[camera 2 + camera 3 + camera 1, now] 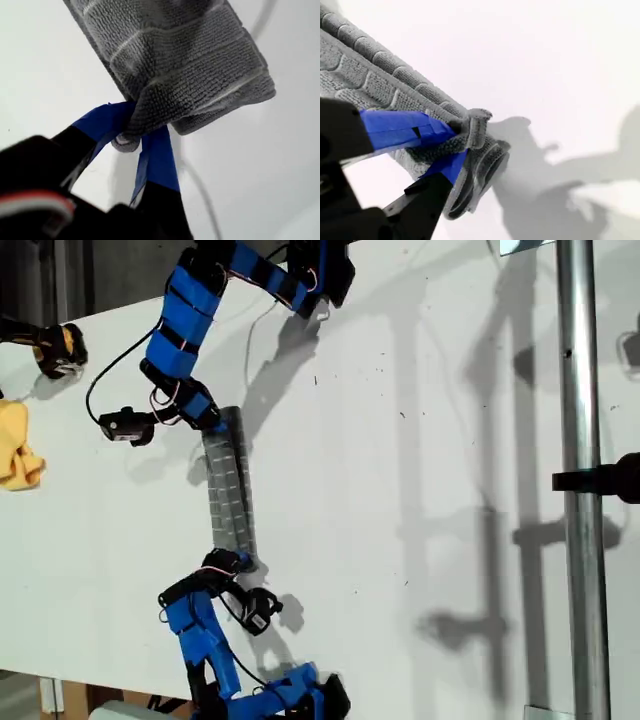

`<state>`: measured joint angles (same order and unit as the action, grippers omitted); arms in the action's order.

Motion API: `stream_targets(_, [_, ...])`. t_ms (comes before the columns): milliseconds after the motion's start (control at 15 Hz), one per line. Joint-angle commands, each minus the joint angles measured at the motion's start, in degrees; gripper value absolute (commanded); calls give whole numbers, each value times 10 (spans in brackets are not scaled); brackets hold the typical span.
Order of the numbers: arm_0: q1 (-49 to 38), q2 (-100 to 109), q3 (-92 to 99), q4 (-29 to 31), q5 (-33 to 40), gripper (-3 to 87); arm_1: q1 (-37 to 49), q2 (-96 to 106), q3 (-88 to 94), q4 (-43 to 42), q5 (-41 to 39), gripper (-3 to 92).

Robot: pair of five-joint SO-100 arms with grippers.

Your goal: Grasp corners of a towel and fold twice.

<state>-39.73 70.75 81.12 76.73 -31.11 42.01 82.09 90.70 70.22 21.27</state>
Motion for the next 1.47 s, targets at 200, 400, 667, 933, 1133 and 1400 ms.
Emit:
stream_targets(200, [-9, -83, -112, 68, -27, -15, 26, -67, -2, 20, 15, -2])
stream_targets(400, [-26, -163, -204, 101, -28, -15, 51, -113, -23, 11, 13, -2])
stream_targets(667, [-40, -196, -257, 126, -36, 18, 72, -140, -59, 8, 11, -2])
stream_targets(933, [-46, -156, -248, 156, -78, 269, 83, -108, -72, 41, 17, 302])
stream_targets(1133, [-35, -91, -235, 168, -79, 376, 91, -18, -66, 79, 18, 410])
stream_targets(1400, [-22, 98, -142, 173, -98, 402, 134, 141, -35, 123, 28, 400])
